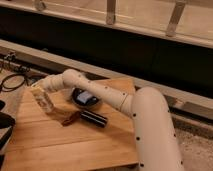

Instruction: Stand the bottle upright

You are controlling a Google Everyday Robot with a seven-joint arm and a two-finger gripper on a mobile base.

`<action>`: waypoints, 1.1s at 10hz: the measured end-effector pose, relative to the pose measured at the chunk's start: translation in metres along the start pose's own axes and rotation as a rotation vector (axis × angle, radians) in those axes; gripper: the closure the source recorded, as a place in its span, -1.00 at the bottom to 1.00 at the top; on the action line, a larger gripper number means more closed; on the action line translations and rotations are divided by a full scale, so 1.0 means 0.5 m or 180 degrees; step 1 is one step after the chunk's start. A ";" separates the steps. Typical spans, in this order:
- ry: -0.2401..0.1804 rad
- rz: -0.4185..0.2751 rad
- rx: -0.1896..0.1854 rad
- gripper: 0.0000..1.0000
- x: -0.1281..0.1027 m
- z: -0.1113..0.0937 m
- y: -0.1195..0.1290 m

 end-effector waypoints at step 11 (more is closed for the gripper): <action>-0.0045 -0.0081 -0.0113 0.80 -0.014 -0.002 0.015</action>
